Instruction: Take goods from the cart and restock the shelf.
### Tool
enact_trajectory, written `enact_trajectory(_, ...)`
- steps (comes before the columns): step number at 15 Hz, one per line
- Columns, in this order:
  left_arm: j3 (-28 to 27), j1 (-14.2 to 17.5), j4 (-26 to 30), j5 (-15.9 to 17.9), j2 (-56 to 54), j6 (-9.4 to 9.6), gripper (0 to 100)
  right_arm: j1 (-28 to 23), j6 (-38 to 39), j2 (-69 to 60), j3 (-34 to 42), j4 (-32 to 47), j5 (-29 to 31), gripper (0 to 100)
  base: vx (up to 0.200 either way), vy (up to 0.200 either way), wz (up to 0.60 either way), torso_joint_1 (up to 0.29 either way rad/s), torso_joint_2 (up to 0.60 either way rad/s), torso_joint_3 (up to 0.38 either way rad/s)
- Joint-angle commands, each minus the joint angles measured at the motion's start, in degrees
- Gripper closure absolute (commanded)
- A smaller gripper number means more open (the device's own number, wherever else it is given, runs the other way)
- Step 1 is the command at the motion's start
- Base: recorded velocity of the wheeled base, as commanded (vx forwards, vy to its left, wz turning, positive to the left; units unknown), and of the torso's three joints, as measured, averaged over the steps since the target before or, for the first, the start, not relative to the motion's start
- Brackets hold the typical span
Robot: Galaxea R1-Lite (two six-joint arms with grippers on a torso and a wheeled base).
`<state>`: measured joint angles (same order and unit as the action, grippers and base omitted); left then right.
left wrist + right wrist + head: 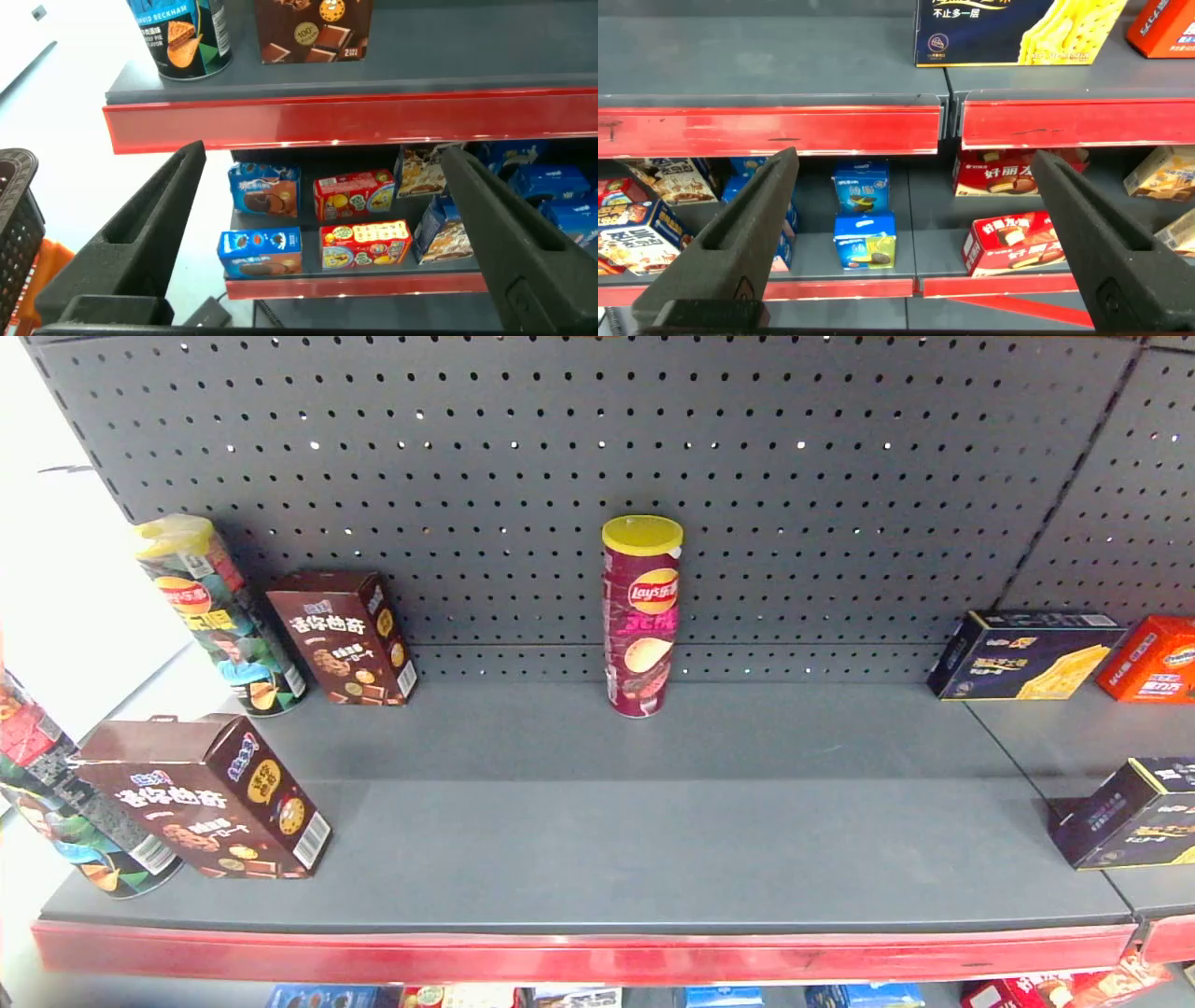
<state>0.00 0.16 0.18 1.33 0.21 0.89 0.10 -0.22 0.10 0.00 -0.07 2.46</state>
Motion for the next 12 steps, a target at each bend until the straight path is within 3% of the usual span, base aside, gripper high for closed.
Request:
enact_trajectory(1,0.0,0.0,0.0,0.0,0.1,-0.01,0,0.0,0.0,0.0,0.0,0.0,0.0,0,0.000,0.000,0.00,0.000,0.00,0.000)
enact_trajectory(3,0.0,0.0,0.0,0.0,0.1,-0.01,0,0.0,0.0,0.0,0.0,0.0,0.0,0,0.000,0.000,0.00,0.000,0.00,0.000)
enact_trajectory(12,0.0,0.0,0.0,0.0,0.1,-0.01,0,0.0,0.0,0.0,0.0,0.0,0.0,0,0.000,0.000,0.60,0.005,0.00,0.003)
